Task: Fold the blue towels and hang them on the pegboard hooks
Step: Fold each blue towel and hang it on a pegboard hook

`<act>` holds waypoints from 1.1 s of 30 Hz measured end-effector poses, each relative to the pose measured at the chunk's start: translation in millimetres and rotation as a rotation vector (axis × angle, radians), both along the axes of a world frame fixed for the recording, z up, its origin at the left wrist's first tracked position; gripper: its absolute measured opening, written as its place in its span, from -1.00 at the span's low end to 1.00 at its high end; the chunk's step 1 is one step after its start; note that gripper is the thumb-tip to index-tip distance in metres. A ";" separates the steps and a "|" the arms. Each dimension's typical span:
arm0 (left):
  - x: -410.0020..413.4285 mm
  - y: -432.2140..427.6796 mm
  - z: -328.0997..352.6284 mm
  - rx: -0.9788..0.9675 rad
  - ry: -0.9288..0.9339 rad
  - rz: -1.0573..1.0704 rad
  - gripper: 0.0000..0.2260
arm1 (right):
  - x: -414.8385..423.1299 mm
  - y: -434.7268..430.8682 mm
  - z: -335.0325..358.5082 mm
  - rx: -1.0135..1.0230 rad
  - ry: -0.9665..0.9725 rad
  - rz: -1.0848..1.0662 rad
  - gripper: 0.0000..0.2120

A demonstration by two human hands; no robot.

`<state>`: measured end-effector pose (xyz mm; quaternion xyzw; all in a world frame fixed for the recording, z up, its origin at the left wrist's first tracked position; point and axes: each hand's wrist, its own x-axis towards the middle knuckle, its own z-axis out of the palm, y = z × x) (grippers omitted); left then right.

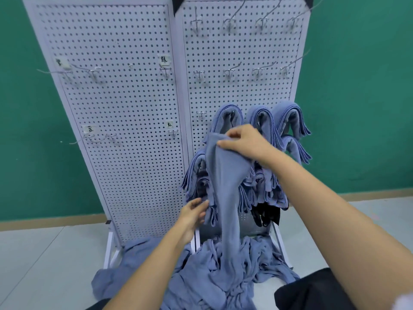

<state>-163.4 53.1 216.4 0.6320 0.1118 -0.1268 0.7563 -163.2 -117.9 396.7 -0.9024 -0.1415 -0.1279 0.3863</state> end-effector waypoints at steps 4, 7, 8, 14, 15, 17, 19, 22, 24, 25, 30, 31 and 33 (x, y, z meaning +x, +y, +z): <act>-11.9 -2.6 3.5 -0.294 0.261 -0.063 -0.66 | -12.6 -3.7 64.7 0.206 -0.101 0.021 -0.77; -13.1 -4.4 4.9 -0.624 0.372 -0.006 -0.64 | -14.5 -17.8 93.4 0.427 -0.162 0.032 -0.82; -12.1 -4.5 7.8 -0.688 0.366 -0.005 -0.63 | -13.3 -25.3 95.0 0.482 -0.155 0.027 -0.83; 22.6 32.0 31.1 -0.653 0.234 0.039 -0.85 | 3.5 -68.9 38.9 0.719 0.034 -0.157 -0.83; 29.0 43.7 34.4 -0.634 0.229 0.058 -0.85 | 9.0 -76.5 23.8 0.743 0.090 -0.199 -0.83; 37.3 67.3 40.4 -0.567 0.262 0.093 -0.88 | 19.3 -88.6 -8.0 0.763 0.264 -0.277 -0.78; 44.0 86.0 42.2 -0.449 0.319 0.130 -0.84 | 27.1 -92.7 -39.1 0.767 0.475 -0.351 -0.67; 51.2 104.7 45.1 -0.238 0.297 0.144 -0.81 | 35.5 -91.0 -74.1 0.759 0.614 -0.403 -0.63; 51.3 114.0 50.9 -0.143 0.240 0.119 -0.80 | 41.1 -90.0 -87.2 0.759 0.651 -0.367 -0.63; 51.4 119.1 53.6 -0.108 0.215 0.108 -0.79 | 43.8 -90.3 -90.9 0.774 0.671 -0.333 -0.64; 55.6 152.9 61.1 0.008 0.118 0.021 -0.76 | 48.0 -87.1 -93.5 0.793 0.799 -0.161 -0.70; 56.2 159.0 62.0 0.017 0.111 0.016 -0.76 | 48.8 -86.4 -95.2 0.755 0.817 -0.144 -0.69; 55.1 168.1 64.3 0.031 0.075 0.003 -0.78 | 49.4 -85.4 -97.8 0.697 0.833 -0.111 -0.67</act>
